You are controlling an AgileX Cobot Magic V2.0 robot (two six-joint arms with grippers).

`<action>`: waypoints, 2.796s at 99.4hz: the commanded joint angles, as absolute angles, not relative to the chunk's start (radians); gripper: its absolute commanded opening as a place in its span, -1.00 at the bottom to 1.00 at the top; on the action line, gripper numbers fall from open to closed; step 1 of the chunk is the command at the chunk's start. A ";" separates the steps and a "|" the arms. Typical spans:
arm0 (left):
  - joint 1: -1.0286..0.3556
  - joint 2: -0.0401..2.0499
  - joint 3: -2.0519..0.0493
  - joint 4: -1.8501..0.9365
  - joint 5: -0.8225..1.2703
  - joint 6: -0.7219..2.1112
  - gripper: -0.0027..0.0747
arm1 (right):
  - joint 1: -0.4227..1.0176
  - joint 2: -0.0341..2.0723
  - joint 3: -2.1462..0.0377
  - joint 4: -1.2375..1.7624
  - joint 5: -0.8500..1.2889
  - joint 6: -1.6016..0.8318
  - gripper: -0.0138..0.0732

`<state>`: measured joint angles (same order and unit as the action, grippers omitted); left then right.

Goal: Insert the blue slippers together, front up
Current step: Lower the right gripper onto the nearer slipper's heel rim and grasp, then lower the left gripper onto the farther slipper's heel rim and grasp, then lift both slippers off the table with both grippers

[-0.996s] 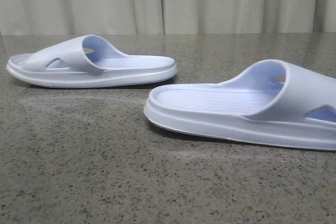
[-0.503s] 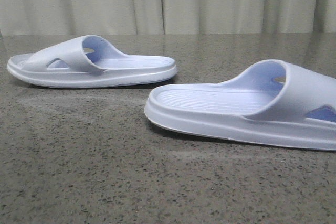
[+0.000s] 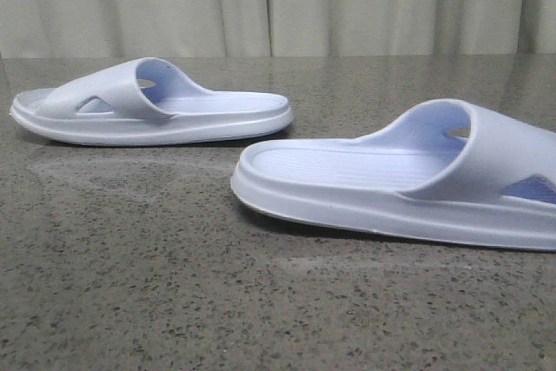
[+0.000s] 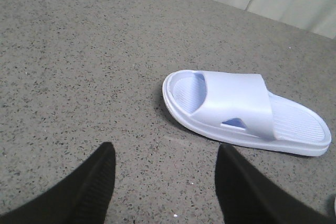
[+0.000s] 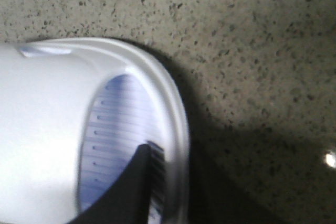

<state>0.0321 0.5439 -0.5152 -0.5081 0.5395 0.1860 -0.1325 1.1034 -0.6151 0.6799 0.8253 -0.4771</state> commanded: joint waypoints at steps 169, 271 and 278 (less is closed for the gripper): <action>0.032 1.556 -0.930 -1.320 0.639 0.825 -0.26 | -0.137 1.095 -0.642 0.692 0.791 -0.508 -0.91; 0.252 1.304 -0.872 -1.321 0.864 0.839 -0.89 | -0.137 0.992 -0.928 0.845 0.806 -0.508 -0.91; 0.264 1.304 -0.872 -1.347 0.891 0.842 -0.89 | -0.137 0.992 -0.946 0.881 0.810 -0.523 -0.91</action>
